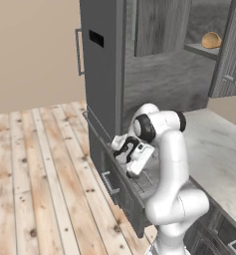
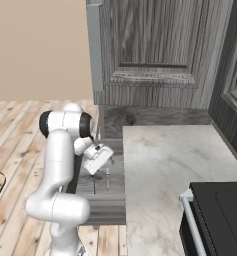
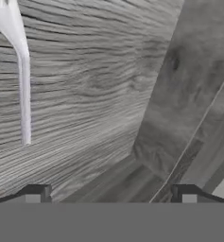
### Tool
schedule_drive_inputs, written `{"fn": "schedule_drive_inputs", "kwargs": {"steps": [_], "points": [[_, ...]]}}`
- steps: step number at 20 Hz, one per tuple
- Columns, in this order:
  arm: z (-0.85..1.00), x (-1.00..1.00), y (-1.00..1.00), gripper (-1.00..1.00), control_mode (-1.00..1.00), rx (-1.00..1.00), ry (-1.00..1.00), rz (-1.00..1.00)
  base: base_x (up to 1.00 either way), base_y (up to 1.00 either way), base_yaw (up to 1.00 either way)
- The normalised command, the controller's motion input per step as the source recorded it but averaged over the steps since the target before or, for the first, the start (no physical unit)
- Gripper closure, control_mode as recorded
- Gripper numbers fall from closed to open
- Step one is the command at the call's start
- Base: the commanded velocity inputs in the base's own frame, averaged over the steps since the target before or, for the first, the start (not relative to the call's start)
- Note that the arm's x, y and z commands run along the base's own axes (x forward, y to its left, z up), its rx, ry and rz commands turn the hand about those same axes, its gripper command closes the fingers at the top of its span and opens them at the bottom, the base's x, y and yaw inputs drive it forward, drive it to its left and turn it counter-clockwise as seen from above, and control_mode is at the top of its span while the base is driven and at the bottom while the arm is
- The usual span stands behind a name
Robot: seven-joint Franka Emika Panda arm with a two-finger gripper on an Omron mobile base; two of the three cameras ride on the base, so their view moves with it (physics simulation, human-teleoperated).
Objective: Organize the utensils by type. Pick up the wooden spoons from the counter and place them in the open cabinet. Then pick up the metallic utensils from the counter and place them in the open drawer.
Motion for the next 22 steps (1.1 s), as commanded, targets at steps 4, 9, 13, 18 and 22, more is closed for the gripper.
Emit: {"fn": "schedule_drive_inputs", "kwargs": {"steps": [4, 9, 13, 18, 22], "points": [[0.48, -0.26, 0.00, -1.00, -1.00, -0.04, 0.29, 0.12, 0.00, 0.00, 0.00], [0.59, -0.45, -0.01, -1.00, -1.00, 0.12, 0.10, 0.07, 0.00, 0.00, 0.00], [0.42, -0.70, 0.00, -1.00, -1.00, 0.39, -0.04, 0.00, 0.00, 0.00, 0.00], [0.45, -0.78, 0.00, -1.00, -1.00, 0.50, -0.20, 0.00, 0.00, 0.00, 0.00], [0.73, -0.66, 0.01, -1.00, -1.00, 0.22, -0.12, 0.00, 0.00, 0.00, 0.00]]}}
